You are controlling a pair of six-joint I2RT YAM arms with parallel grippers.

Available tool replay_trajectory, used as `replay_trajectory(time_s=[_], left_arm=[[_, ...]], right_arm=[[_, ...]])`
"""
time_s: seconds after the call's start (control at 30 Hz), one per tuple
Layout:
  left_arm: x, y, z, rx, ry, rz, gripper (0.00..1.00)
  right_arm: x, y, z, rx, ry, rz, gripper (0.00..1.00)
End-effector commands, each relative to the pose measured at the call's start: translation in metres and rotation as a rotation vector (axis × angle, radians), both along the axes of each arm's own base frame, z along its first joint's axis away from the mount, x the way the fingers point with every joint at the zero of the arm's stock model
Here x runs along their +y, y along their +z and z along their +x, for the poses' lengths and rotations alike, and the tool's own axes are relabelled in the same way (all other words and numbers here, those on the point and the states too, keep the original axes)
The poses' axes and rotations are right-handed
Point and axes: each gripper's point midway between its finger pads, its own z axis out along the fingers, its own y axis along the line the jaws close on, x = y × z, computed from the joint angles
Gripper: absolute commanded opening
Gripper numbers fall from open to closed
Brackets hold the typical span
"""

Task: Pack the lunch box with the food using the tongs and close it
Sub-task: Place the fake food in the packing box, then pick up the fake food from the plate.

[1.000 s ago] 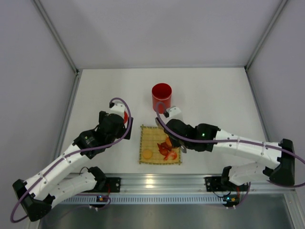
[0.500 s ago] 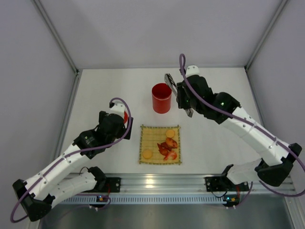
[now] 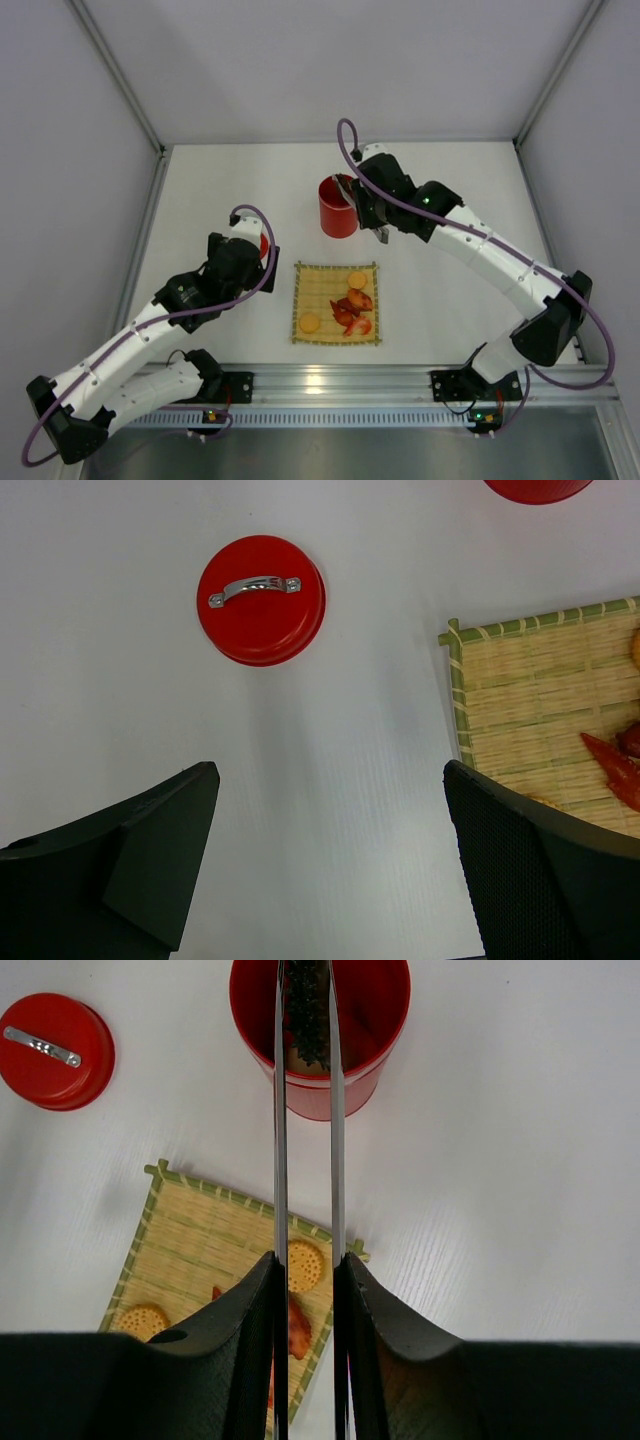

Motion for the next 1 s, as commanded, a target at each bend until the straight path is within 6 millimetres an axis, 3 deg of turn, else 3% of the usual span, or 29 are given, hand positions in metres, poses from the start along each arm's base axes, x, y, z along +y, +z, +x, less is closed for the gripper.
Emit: replay_trajectory(time_s=[0.0, 0.23, 0.57, 0.83, 0.93, 0.97], left_arm=[[-0.001, 0.005, 0.001, -0.022, 0.005, -0.027, 0.99], [-0.001, 0.005, 0.001, -0.023, 0.005, -0.025, 0.99], [-0.001, 0.005, 0.001, -0.025, 0.005, -0.028, 0.99], [-0.002, 0.005, 0.001, -0.023, 0.001, -0.025, 0.99], [-0.002, 0.004, 0.001, -0.021, 0.001, -0.026, 0.99], [-0.002, 0.004, 0.001, -0.021, 0.001, -0.026, 0.99]], right_arm=[[0.005, 0.005, 0.014, -0.04, -0.003, 0.037, 0.28], [0.004, 0.004, 0.019, -0.042, -0.009, 0.03, 0.41], [0.0, 0.023, 0.017, -0.069, -0.011, 0.046, 0.43], [-0.013, 0.06, -0.03, -0.115, 0.035, 0.166, 0.43], [-0.017, 0.063, -0.052, -0.116, 0.06, 0.2, 0.42], [-0.018, 0.053, -0.058, -0.098, 0.07, 0.19, 0.42]])
